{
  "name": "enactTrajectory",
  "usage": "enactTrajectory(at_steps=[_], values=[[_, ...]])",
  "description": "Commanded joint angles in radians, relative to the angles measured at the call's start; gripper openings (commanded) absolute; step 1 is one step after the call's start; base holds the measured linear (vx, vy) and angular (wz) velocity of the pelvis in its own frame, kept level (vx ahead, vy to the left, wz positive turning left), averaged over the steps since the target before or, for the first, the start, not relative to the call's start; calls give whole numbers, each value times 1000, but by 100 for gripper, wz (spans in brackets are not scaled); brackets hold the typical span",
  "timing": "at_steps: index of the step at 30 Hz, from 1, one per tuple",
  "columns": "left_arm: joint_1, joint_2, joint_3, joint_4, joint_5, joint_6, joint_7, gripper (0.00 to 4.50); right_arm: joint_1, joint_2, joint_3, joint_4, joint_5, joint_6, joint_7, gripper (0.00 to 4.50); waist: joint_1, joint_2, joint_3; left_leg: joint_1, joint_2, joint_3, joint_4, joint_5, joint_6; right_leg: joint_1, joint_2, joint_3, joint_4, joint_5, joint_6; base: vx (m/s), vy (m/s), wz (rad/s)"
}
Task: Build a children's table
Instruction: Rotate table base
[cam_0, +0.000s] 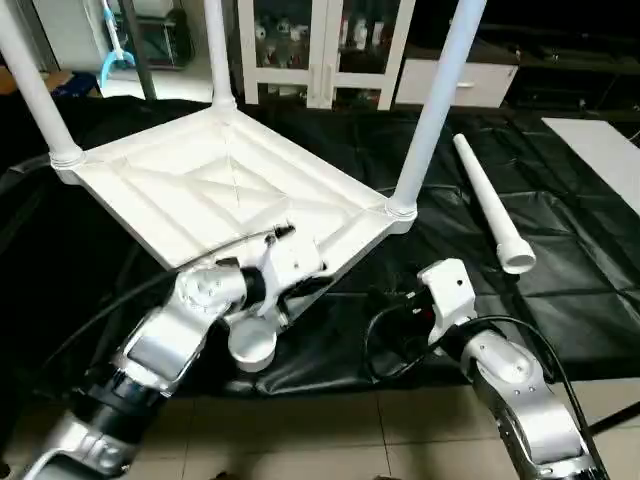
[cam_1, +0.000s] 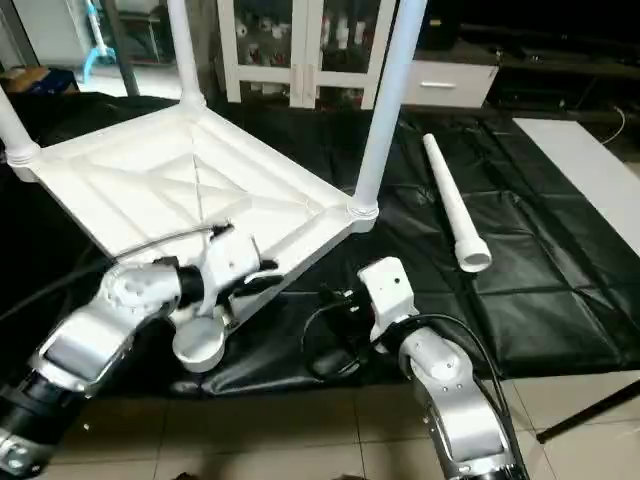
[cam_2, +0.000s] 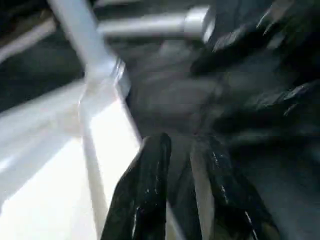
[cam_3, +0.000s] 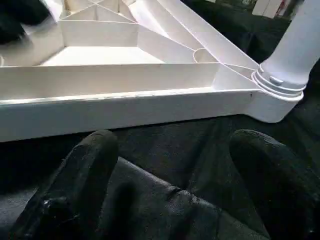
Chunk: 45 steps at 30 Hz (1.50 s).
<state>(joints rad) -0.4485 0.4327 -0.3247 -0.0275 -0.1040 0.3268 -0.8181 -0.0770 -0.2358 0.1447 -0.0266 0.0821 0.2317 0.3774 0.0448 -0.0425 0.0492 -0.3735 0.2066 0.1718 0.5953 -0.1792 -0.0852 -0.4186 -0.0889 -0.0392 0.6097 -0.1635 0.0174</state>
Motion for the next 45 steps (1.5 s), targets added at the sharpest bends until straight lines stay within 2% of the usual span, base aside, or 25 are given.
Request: enactTrajectory(at_steps=[1,2,3,5,6,7,8,9,11,13,18,21,22,24,25,26,29,36,41,42,45], values=[[3,57,14,-44,-50,45,-93,93,10,-5,-18,-17,0,-5,-3,399,5,15,-65,6,7,1,-78,-268,-22,47,-24,26,-62,-181,-173,0,0,0],[15,102,6,-65,-72,66,-146,93,12,-5,-18,-18,0,-5,-3,399,2,16,-63,4,6,1,-80,-259,-20,49,-21,26,-58,-172,-175,0,0,0],[30,162,-4,-92,-92,109,-204,93,14,-5,-17,-19,-1,-6,-3,399,-1,17,-63,11,6,3,-78,-260,-20,46,-20,27,-57,-166,-180,0,0,0],[64,289,-24,-132,-99,170,-296,93,13,-3,-15,-17,-2,-6,-3,399,-2,23,-60,15,7,3,-81,-274,-22,43,-19,27,-58,-184,-184,0,0,0],[74,324,-25,-141,-93,188,-322,93,12,-2,-14,-16,-2,-5,-4,399,-8,23,-56,12,6,2,-85,-292,-25,45,-17,27,-58,-213,-180,0,0,0],[82,345,-19,-140,-80,193,-330,93,10,-2,-13,-14,-3,-6,-4,399,-6,23,-55,18,7,4,-84,-308,-29,39,-17,28,-62,-230,-178,0,0,0],[87,360,-14,-137,-68,194,-335,93,9,-1,-11,-13,-4,-6,-4,399,-8,24,-53,18,8,2,-86,-324,-34,41,-19,29,-64,-253,-175,0,0,0],[88,365,-13,-133,-58,190,-335,93,8,0,-10,-12,-4,-7,-4,399,-2,29,-52,29,11,4,-87,-348,-41,32,-19,29,-69,-276,-173,0,0,0],[85,393,-28,-120,-24,182,-336,93,6,1,-8,-10,-6,-8,-3,399,3,26,-49,30,11,4,-87,-374,-48,30,-20,31,-72,-302,-169,0,0,0],[78,402,-44,-111,-2,165,-330,93,4,2,-7,-9,-7,-9,-3,399,6,27,-48,26,11,0,-91,-388,-55,34,-22,30,-73,-336,-151,0,0,0],[46,370,-98,-68,62,114,-271,93,2,0,-7,-8,-9,-11,-1,399,10,27,-51,27,9,-3,-90,-402,-63,33,-26,31,-78,-366,-134,0,0,0],[36,340,-111,-50,101,89,-250,93,2,0,-8,-10,-9,-11,-2,399,8,24,-51,22,8,-3,-90,-388,-60,36,-26,31,-78,-362,-132,0,0,0],[34,328,-113,-44,109,86,-242,93,3,-1,-10,-11,-10,-11,-2,399,8,29,-51,23,8,-3,-90,-387,-61,35,-26,31,-77,-360,-133,0,0,0],[30,307,-123,-35,123,70,-236,93,4,-2,-12,-12,-10,-12,-2,399,11,28,-52,28,9,0,-87,-395,-60,31,-25,32,-79,-351,-139,0,0,0],[30,304,-126,-34,126,66,-236,93,4,-3,-12,-12,-10,-12,-2,399,11,28,-52,26,9,-2,-88,-394,-60,33,-26,31,-78,-349,-140,0,0,0],[15,278,-140,-8,154,39,-198,93,5,-3,-13,-14,-11,-12,-3,399,10,27,-53,21,9,-4,-90,-386,-58,38,-25,30,-77,-344,-138,0,0,0],[-5,250,-148,29,179,3,-152,93,4,-4,-14,-14,-13,-13,-4,399,11,27,-53,25,8,-2,-87,-393,-56,34,-24,30,-79,-346,-137,0,0,0],[-96,127,-149,221,270,-87,7,93,1,-7,-13,-14,-20,-16,-2,399,11,22,-57,17,6,-5,-86,-381,-51,41,-29,28,-83,-365,-121,0,0,0],[-176,12,-156,393,305,-171,129,93,4,-17,-19,-20,-28,-20,-10,399,12,21,-61,14,6,-4,-82,-336,-42,46,-28,28,-79,-295,-133,0,0,0],[-182,1,-155,403,306,-177,138,93,3,-18,-20,-20,-31,-20,-12,399,14,26,-62,14,9,-5,-82,-323,-40,48,-30,29,-75,-267,-146,0,0,0],[-179,-47,-123,348,254,-157,105,93,-10,-30,-44,-24,-35,-9,-28,399,14,20,-63,10,8,-2,-79,-279,-29,53,-30,29,-70,-203,-169,0,0,0]])
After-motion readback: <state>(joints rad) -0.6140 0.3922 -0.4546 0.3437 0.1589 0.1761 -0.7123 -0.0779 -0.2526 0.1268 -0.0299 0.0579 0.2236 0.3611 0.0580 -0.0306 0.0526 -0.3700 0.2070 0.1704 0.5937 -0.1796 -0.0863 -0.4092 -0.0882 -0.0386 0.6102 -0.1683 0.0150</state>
